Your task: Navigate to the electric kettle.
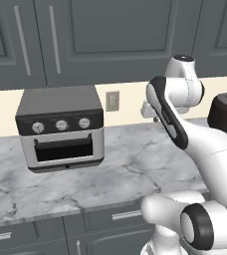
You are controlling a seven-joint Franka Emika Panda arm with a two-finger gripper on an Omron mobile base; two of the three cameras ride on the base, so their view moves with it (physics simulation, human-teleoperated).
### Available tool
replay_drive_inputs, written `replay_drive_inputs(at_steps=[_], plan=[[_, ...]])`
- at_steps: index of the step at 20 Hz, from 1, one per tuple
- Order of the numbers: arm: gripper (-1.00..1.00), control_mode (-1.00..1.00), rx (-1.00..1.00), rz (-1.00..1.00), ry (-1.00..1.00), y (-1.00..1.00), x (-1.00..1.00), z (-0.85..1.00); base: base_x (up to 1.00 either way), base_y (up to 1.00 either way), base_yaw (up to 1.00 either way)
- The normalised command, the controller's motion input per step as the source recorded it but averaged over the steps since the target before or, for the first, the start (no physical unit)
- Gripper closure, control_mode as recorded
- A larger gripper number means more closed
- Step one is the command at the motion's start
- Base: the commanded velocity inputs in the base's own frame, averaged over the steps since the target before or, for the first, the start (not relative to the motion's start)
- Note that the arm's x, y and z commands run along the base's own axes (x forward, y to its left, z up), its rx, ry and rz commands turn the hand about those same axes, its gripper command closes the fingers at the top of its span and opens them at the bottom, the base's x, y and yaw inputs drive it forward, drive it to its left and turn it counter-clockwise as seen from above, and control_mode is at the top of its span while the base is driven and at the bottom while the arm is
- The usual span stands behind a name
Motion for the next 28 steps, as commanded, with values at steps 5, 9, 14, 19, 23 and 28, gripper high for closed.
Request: replay_drive_inputs(at_steps=[5, 9, 14, 19, 23, 28], plan=[[-1.00, -1.00, 0.00, 0.00, 0.00, 0.01, -0.15, 0.00, 0.00, 0.00, 0.00], [-1.00, -1.00, 0.00, 0.00, 0.00, 0.00, -0.13, 0.00, 0.00, 0.00, 0.00], [-1.00, -1.00, 0.00, 0.01, 0.00, 0.09, -0.24, 0.00, 0.00, 0.00, 0.00], [-1.00, -1.00, -0.01, 0.05, -0.04, 0.21, -0.29, 0.00, 0.00, 0.00, 0.00], [-1.00, 1.00, -0.01, 0.05, -0.01, 0.20, -0.33, 0.00, -0.17, 0.06, 0.01], [-1.00, 1.00, 0.00, 0.00, 0.00, 0.00, 0.00, 0.00, -0.73, 0.06, 0.01]])
